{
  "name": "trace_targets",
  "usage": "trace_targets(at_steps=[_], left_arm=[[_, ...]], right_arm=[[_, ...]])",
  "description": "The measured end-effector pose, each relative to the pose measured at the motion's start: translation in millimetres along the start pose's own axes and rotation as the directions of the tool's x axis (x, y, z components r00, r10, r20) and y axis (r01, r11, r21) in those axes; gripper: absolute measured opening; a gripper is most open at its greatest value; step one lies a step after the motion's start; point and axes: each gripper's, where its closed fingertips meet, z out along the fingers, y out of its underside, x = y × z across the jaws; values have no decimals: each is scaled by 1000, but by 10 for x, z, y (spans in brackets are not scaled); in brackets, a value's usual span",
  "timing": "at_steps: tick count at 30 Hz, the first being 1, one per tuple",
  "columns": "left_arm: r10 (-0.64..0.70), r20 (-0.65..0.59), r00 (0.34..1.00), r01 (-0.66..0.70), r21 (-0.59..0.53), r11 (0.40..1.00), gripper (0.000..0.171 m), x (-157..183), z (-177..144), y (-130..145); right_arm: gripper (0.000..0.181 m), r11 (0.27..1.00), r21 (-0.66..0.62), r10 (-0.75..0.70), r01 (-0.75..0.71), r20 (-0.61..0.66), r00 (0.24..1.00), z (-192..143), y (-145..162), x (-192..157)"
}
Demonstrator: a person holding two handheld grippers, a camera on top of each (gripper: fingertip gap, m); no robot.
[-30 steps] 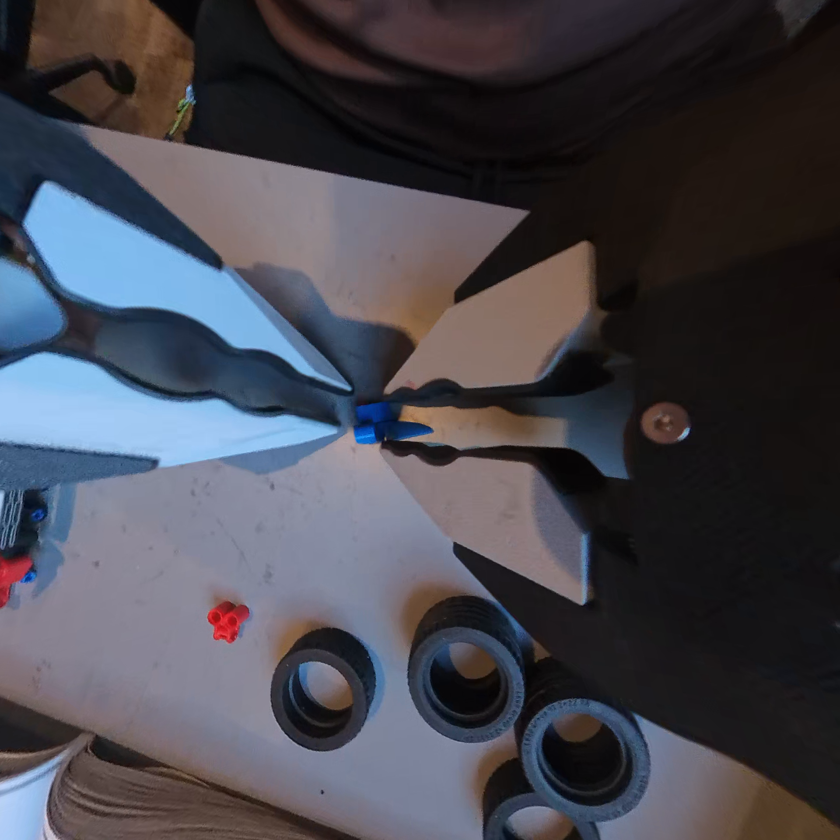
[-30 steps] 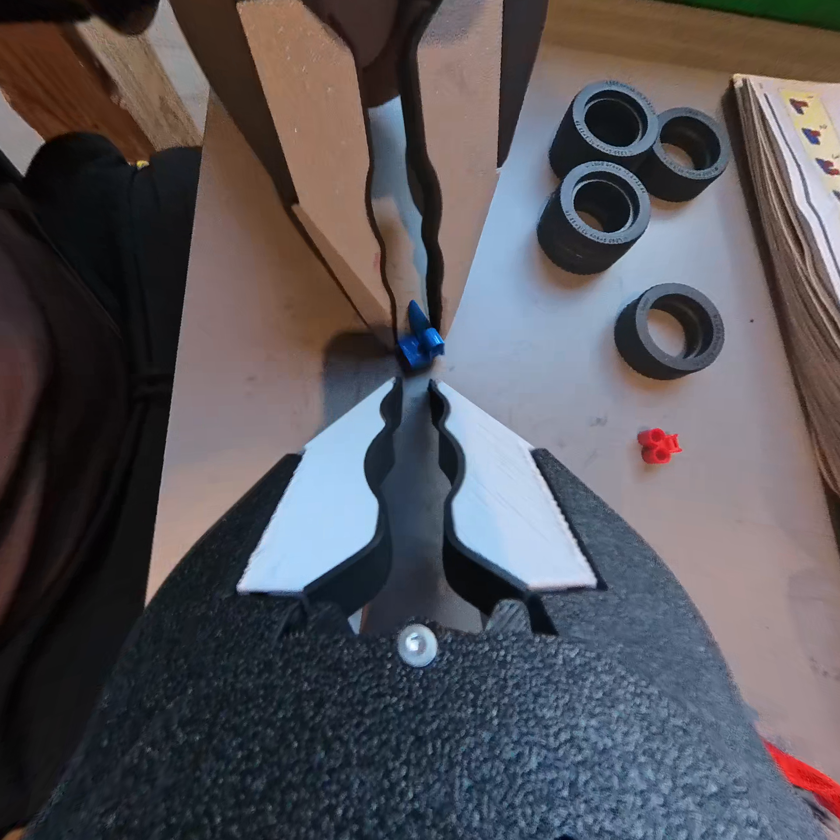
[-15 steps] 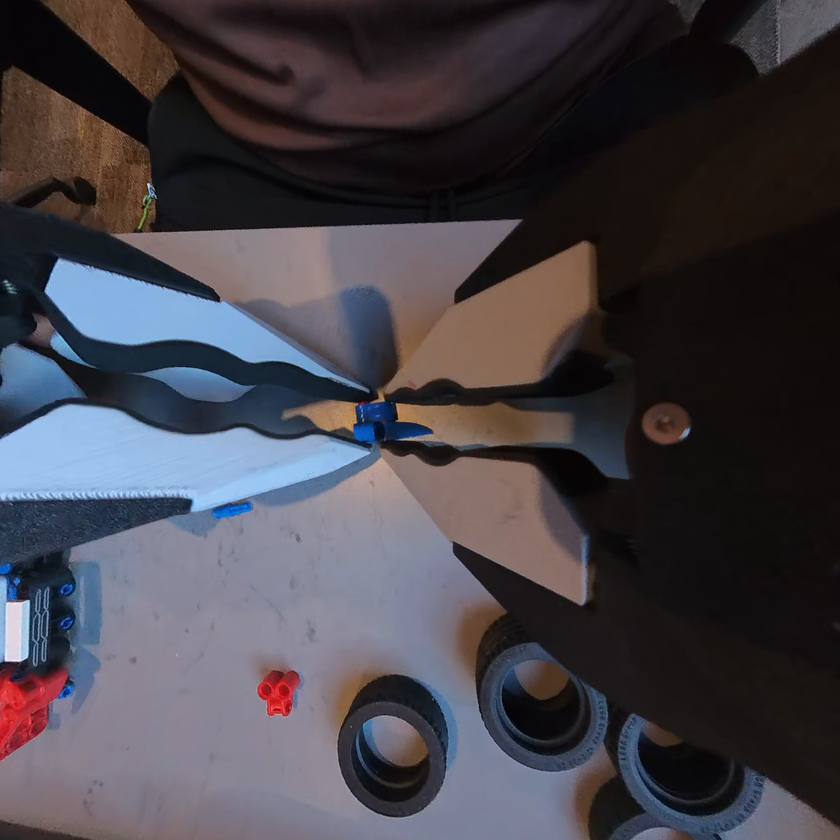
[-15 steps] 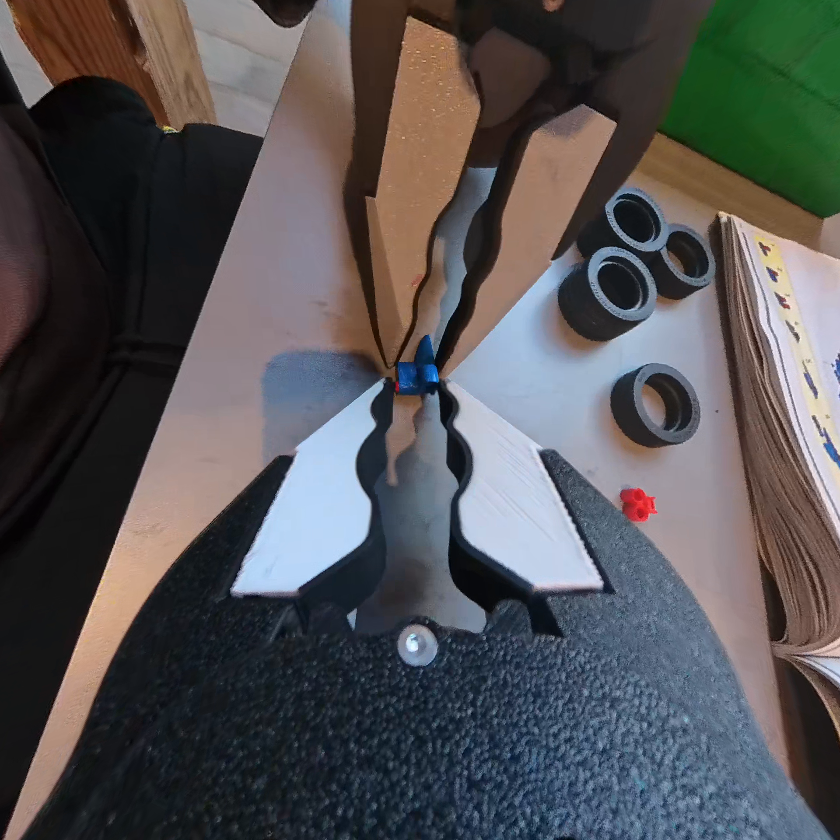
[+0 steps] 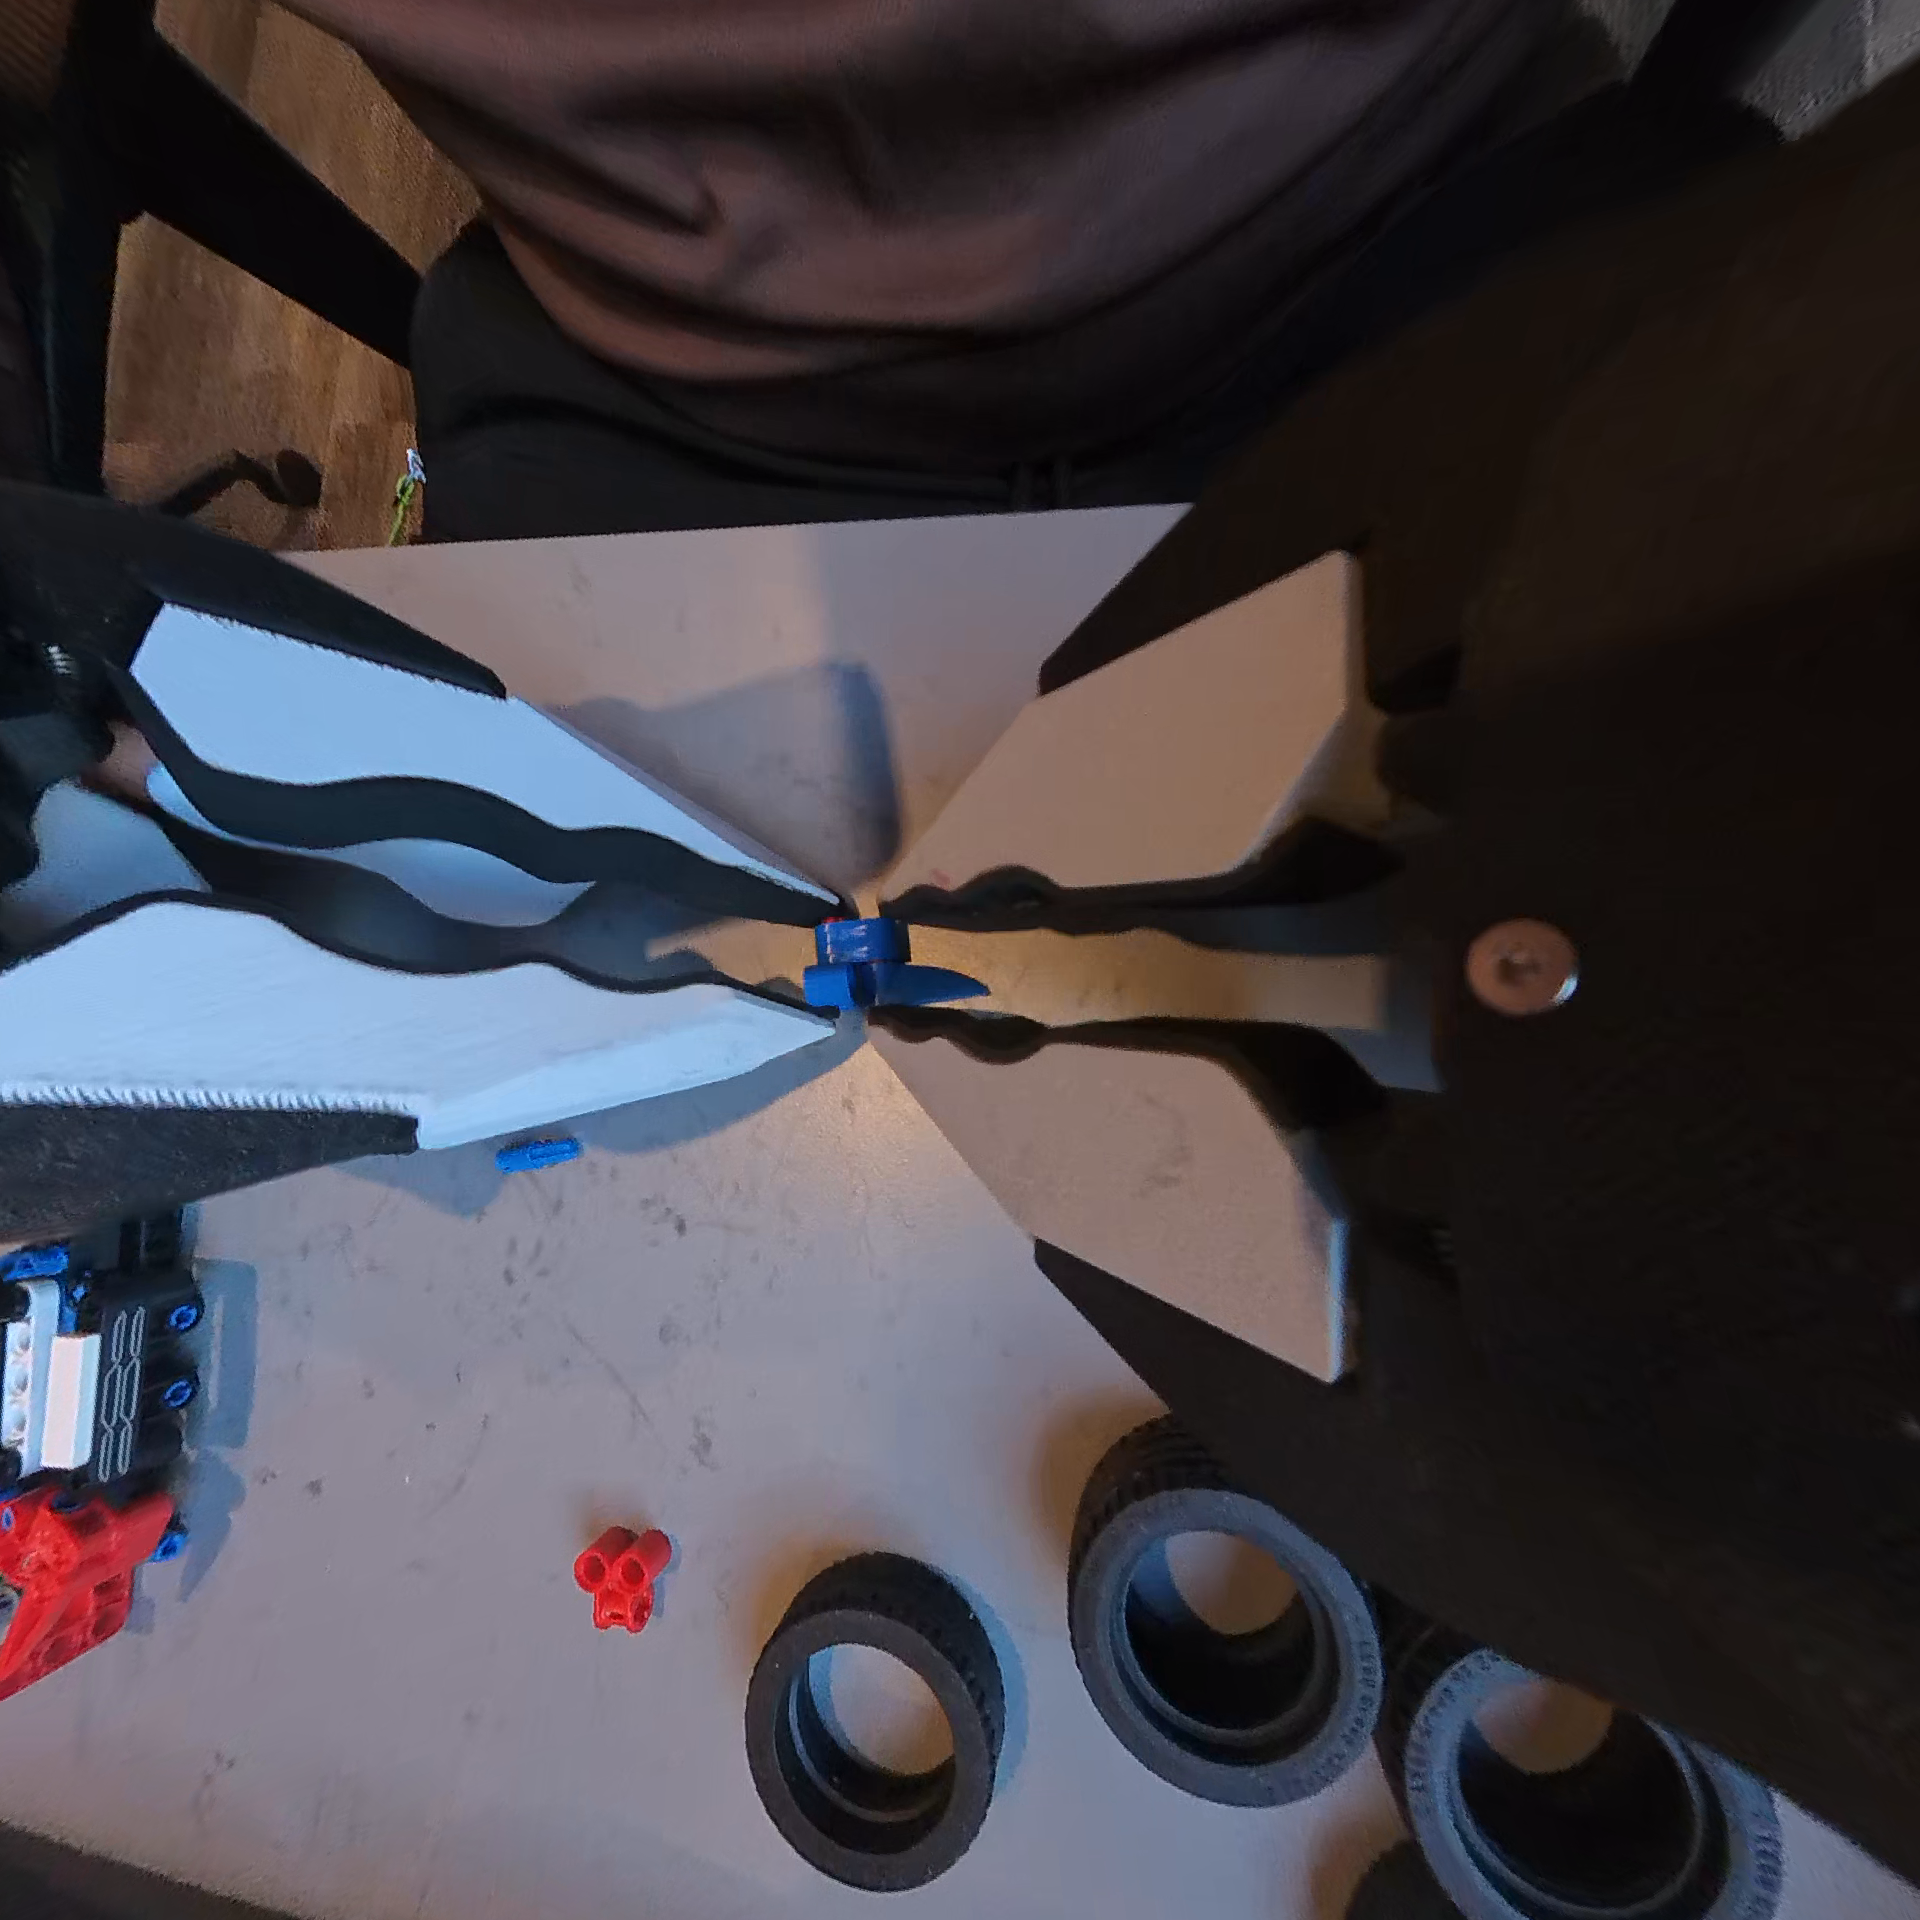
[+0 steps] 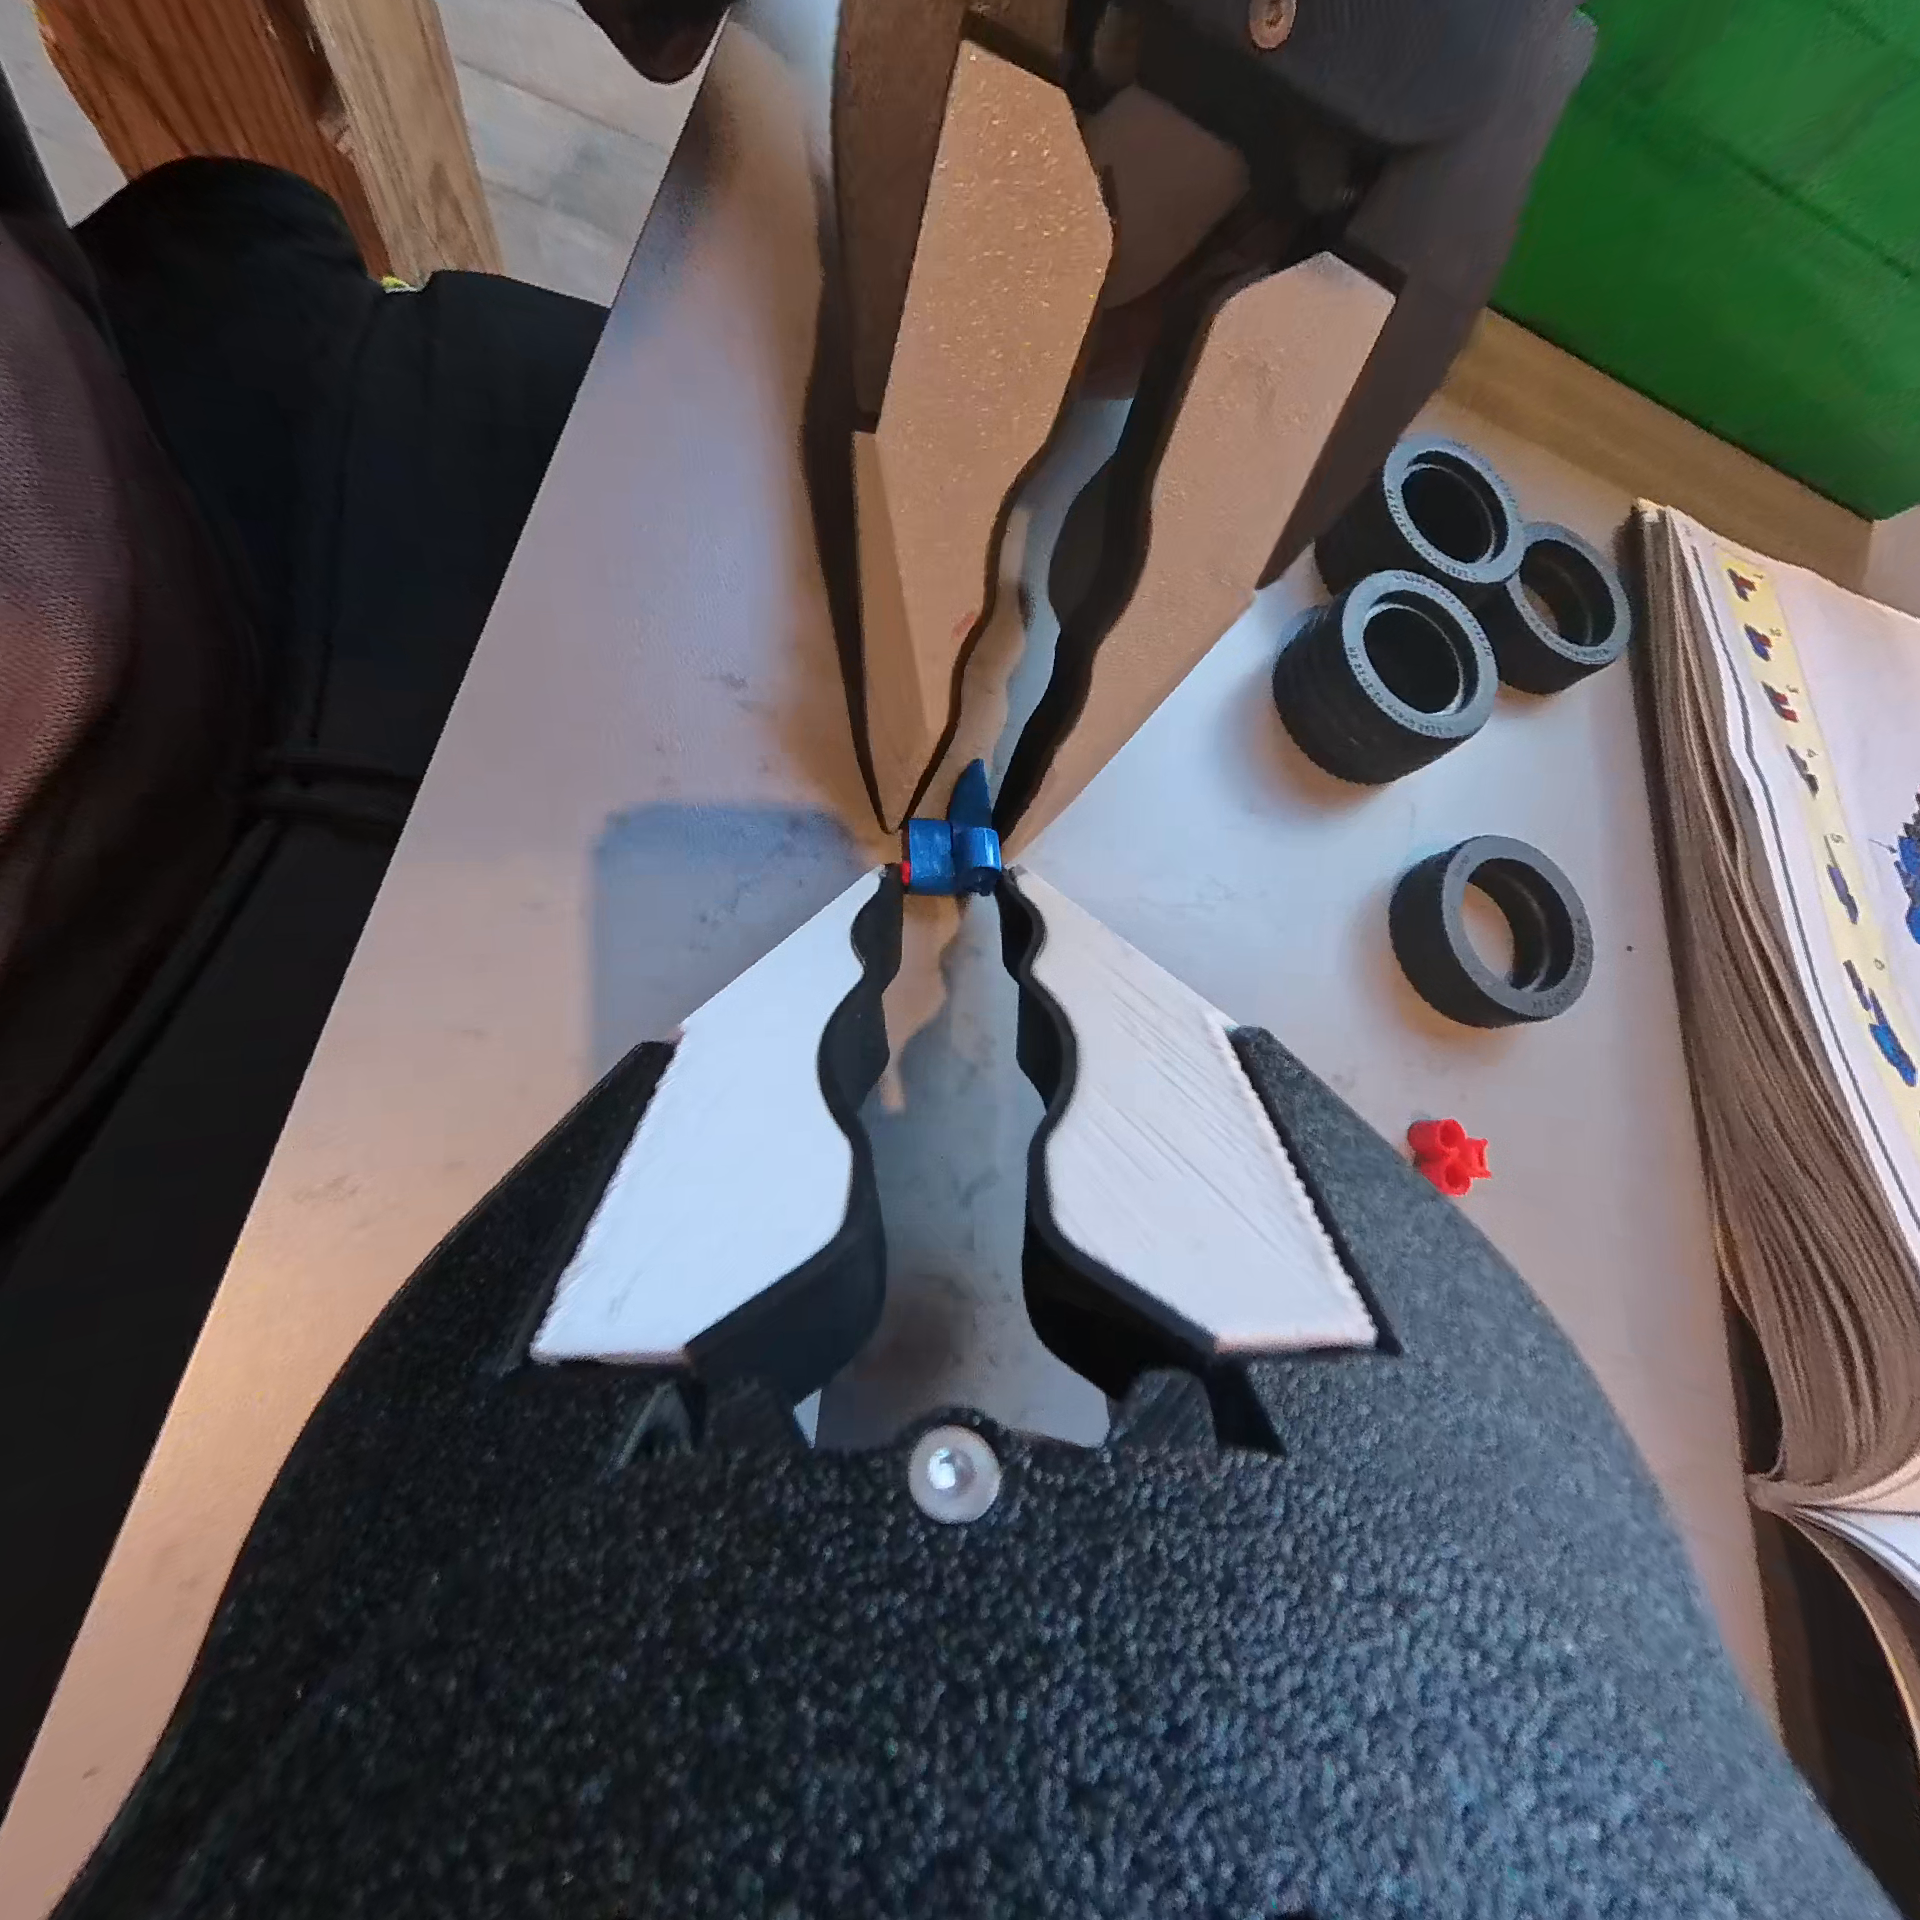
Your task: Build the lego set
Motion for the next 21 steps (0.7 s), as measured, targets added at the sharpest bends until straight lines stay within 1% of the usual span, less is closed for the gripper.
trace_targets(at_steps=[5, 8, 14, 21], left_arm=[[22, 20, 1000, -22, 2, 1000, 14, 1, 1, 7], [34, 23, 999, -34, -3, 999, 14, 2, 2, 9], [16, 6, 1000, -16, 11, 1000, 14, 6, 1, 11], [12, 34, 999, -13, 12, 1000, 14, 4, 2, 8]], right_arm=[[17, 999, 2, 39, -39, 32, 999, 9, 5, -2], [17, 999, -3, 35, -35, 27, 999, 10, 7, -13], [16, 997, -42, -71, 68, -64, 995, 6, 7, -11], [16, 999, -44, 4, -7, -56, 998, 12, 14, -12]])
